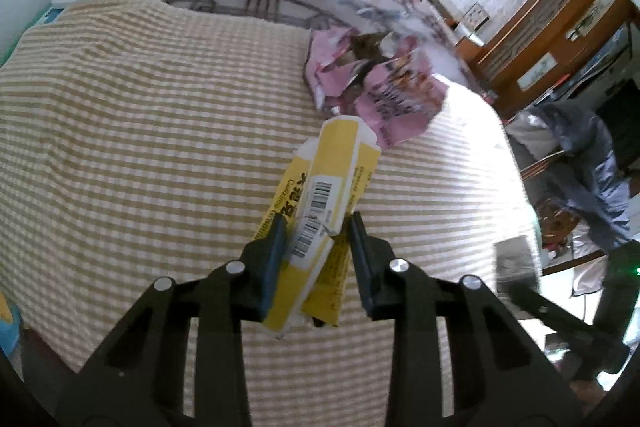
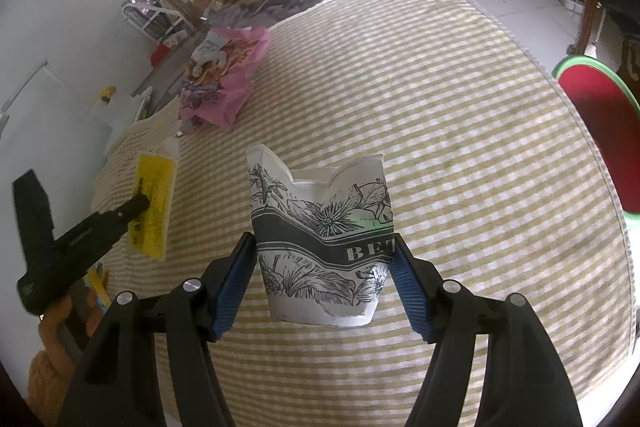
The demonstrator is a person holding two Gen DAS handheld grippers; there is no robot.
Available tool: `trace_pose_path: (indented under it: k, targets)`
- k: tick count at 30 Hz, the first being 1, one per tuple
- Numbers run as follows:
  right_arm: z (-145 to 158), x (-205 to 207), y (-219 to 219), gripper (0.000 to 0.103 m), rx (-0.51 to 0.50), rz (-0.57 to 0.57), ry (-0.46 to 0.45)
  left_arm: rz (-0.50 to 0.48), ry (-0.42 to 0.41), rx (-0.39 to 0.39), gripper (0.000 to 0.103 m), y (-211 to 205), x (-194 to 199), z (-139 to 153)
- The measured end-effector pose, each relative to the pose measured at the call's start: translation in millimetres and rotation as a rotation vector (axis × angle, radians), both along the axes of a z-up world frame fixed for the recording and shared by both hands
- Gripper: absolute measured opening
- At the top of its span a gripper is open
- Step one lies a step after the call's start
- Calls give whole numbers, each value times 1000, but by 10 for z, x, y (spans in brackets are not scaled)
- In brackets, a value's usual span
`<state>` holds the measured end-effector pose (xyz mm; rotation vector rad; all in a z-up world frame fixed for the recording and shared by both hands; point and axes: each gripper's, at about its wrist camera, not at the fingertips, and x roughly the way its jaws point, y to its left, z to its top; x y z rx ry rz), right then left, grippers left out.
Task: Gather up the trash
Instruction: 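Lift the yellow wrapper and white cup and carry both toward the red bucket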
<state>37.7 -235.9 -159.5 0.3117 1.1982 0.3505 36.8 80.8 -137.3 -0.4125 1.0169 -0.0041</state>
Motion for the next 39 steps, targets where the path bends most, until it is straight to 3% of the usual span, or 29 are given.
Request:
trace_pose_path:
  k: [12, 24, 39]
  targets:
    - [155, 2, 31, 65, -5, 12, -62, -72, -110, -35, 31, -378, -95, 445]
    - [189, 56, -252, 65, 1, -67, -69, -135, -122, -40, 31, -634, -16, 511]
    - [193, 85, -487, 65, 7, -84, -78, -152, -120, -30, 31, -872, 35, 532]
